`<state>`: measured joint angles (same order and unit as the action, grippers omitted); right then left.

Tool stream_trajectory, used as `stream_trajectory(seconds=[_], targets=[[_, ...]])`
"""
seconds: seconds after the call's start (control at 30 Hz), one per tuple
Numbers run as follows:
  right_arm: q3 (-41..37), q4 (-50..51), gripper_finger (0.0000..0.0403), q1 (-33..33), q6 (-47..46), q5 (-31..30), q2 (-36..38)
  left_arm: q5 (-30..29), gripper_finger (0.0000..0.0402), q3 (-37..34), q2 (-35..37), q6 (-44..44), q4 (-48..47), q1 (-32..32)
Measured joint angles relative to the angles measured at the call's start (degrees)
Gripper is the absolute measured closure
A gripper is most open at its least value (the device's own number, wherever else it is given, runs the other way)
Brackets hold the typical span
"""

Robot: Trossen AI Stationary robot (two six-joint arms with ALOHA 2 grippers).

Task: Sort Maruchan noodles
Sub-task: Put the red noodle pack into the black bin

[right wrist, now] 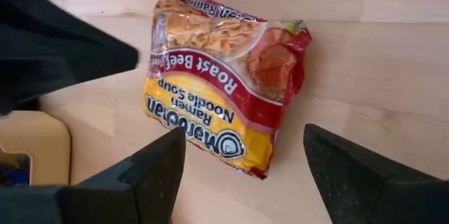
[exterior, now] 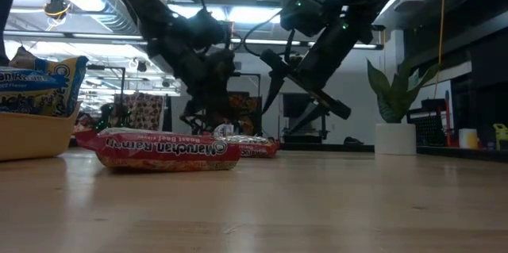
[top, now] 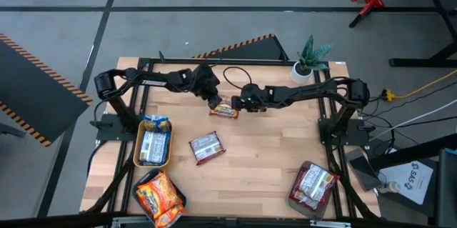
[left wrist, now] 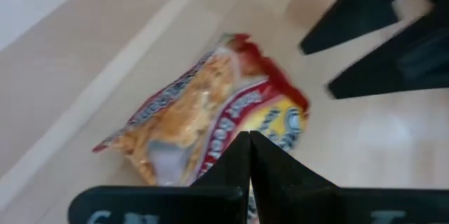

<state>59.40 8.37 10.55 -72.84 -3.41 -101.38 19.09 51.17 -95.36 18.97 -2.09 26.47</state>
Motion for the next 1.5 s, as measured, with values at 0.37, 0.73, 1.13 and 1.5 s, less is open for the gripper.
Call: stream_trajectory(seconds=[0.37, 0.73, 1.13, 1.5], targets=[[0.00, 0.52, 0.0127, 0.00, 0.02, -0.03, 0.00, -2.26, 0.0401, -4.33, -1.76, 2.95, -1.22, 0.58], [-0.02, -6.89, 0.0127, 0.00, -0.64, -1.03, -3.74, -3.09, 0.0401, -8.37, -1.61, 6.43, 3.40, 0.58], [-0.07, -11.59, 0.0127, -0.10, -3.35, -2.50, -6.90, -4.65, 0.0401, -8.42, -1.69, 6.14, 1.91, 0.54], [-0.01, -24.71, 0.0127, 2.61, -5.22, 2.17, -13.86, -6.22, 0.0401, -8.47, -1.75, 5.95, 1.87, 0.56]])
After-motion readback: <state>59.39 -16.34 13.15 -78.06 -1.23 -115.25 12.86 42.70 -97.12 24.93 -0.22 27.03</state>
